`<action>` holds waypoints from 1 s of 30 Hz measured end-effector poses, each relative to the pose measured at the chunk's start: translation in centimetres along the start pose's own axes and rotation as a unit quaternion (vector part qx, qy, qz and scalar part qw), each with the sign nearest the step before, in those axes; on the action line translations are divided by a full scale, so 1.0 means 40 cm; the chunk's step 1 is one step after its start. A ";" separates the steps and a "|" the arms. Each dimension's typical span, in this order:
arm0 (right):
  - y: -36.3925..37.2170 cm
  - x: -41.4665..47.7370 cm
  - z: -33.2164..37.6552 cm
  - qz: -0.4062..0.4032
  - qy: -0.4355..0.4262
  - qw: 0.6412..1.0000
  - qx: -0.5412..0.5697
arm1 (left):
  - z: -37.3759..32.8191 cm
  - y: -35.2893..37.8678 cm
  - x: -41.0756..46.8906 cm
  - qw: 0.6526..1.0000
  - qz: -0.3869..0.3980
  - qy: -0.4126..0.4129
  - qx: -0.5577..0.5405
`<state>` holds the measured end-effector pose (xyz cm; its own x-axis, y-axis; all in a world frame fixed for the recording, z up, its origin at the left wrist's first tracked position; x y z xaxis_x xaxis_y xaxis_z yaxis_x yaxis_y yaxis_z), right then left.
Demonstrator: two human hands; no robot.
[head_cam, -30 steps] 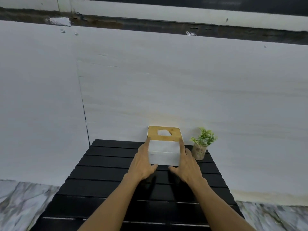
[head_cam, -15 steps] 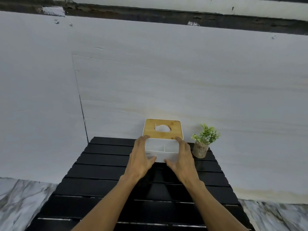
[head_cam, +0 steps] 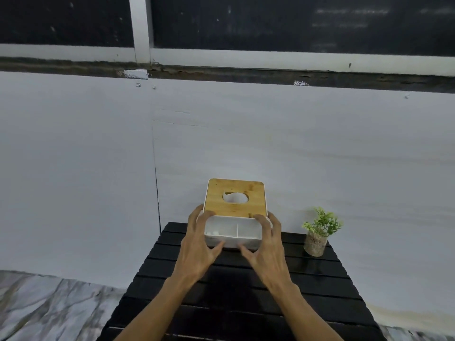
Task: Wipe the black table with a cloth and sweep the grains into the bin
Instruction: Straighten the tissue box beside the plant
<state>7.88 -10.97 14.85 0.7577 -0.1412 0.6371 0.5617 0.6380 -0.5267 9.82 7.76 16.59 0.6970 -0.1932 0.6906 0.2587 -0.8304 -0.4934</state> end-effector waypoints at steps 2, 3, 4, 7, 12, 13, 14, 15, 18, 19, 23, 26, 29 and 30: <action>0.030 0.000 0.006 0.012 0.009 1.000 0.002 | 0.026 -0.011 -0.002 1.000 0.007 -0.005 0.000; 0.049 -0.002 0.003 0.022 0.017 1.000 0.002 | 0.044 -0.012 -0.002 1.000 0.014 -0.008 0.001; 0.068 -0.003 -0.002 0.035 0.026 0.999 0.003 | 0.065 -0.011 -0.003 1.000 0.022 -0.015 0.002; 0.125 -0.006 -0.023 0.066 0.054 0.996 0.004 | 0.138 0.005 -0.007 0.998 0.045 -0.053 0.011; 0.199 -0.006 -0.067 0.094 0.085 0.992 -0.002 | 0.229 0.049 -0.018 0.994 0.071 -0.088 0.002; 0.209 -0.005 -0.074 0.099 0.088 0.991 -0.004 | 0.243 0.058 -0.020 0.993 0.072 -0.090 0.000; 0.218 -0.004 -0.081 0.103 0.090 0.991 -0.006 | 0.254 0.065 -0.022 0.993 0.072 -0.091 -0.002; 0.225 -0.002 -0.087 0.105 0.091 0.990 -0.007 | 0.264 0.071 -0.022 0.993 0.072 -0.092 -0.004; 0.241 0.004 -0.096 0.110 0.098 0.989 -0.011 | 0.289 0.083 -0.018 0.993 0.072 -0.096 -0.013; 0.244 0.008 -0.098 0.111 0.100 0.989 -0.011 | 0.295 0.085 -0.014 0.993 0.072 -0.096 -0.014; 0.253 0.018 -0.104 0.115 0.105 0.988 -0.007 | 0.311 0.089 -0.005 0.992 0.076 -0.097 -0.012; 0.256 0.021 -0.106 0.114 0.111 0.987 -0.006 | 0.317 0.093 -0.001 0.992 0.083 -0.097 -0.012; 0.261 0.024 -0.107 0.115 0.113 0.987 -0.008 | 0.324 0.097 0.001 0.991 0.086 -0.099 -0.012; 0.261 0.025 -0.106 0.115 0.114 0.987 -0.010 | 0.326 0.097 0.000 0.991 0.087 -0.100 -0.013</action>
<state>15.92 -7.66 7.60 0.9199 -0.1622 0.3571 0.3703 0.6590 -0.6547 19.54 11.33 7.79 0.8489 -0.2288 0.4764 0.1080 -0.8073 -0.5802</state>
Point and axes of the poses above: each hand's wrist, its own x-axis towards the middle knuckle, its own y-axis out of the palm, z = x × y, the point moved 9 cm from there along x, towards the middle knuckle, and after that the axes turned 5 degrees about y, right-handed, at the moved point
